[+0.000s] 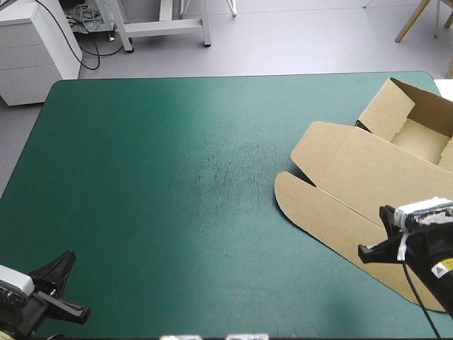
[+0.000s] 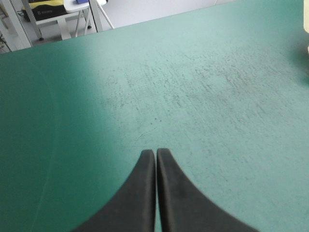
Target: Fold the box
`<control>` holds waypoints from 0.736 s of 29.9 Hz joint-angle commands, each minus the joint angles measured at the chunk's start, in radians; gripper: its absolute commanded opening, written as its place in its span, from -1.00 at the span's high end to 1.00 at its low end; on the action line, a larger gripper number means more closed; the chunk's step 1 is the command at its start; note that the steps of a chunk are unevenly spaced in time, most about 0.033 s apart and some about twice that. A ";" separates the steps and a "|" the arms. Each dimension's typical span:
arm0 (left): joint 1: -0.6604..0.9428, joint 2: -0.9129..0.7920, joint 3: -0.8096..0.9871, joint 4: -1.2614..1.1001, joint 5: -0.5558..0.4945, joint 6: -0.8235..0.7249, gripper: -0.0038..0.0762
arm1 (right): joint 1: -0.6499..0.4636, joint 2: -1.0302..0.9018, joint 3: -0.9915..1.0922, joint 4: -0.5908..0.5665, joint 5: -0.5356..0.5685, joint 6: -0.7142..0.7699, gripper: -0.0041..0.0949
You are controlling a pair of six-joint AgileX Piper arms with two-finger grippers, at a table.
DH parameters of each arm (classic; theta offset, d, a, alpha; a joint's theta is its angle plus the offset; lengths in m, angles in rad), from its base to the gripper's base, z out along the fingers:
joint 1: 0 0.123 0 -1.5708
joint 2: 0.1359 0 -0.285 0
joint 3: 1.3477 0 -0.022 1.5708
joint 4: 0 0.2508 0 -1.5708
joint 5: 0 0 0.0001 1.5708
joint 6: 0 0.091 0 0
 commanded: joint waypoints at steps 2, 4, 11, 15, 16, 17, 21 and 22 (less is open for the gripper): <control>-0.007 -0.035 -0.015 0.009 -0.076 0.037 0.93 | 0.003 -0.105 0.035 -0.015 -0.073 0.021 0.92; -0.007 -0.064 -0.015 0.009 -0.076 0.055 0.93 | 0.003 -0.166 0.055 -0.030 -0.073 0.035 0.92; -0.007 -0.070 0.012 0.002 -0.036 0.072 0.93 | 0.003 -0.353 0.099 -0.127 -0.040 0.167 0.92; -0.007 -0.070 0.031 -0.017 -0.036 0.073 0.93 | 0.003 -0.451 0.115 -0.171 -0.023 0.209 0.92; -0.007 -0.070 0.031 -0.022 -0.040 0.073 0.93 | 0.003 -0.477 0.115 -0.174 -0.007 0.214 0.92; -0.007 -0.070 0.031 -0.024 -0.040 0.073 0.93 | 0.003 -0.502 0.117 -0.182 0.010 0.219 0.92; -0.007 -0.070 0.031 -0.029 -0.038 0.073 0.93 | 0.003 -0.513 0.115 -0.199 0.029 0.240 0.92; -0.007 -0.070 0.031 -0.029 -0.038 0.073 0.93 | 0.003 -0.513 0.115 -0.199 0.029 0.242 0.93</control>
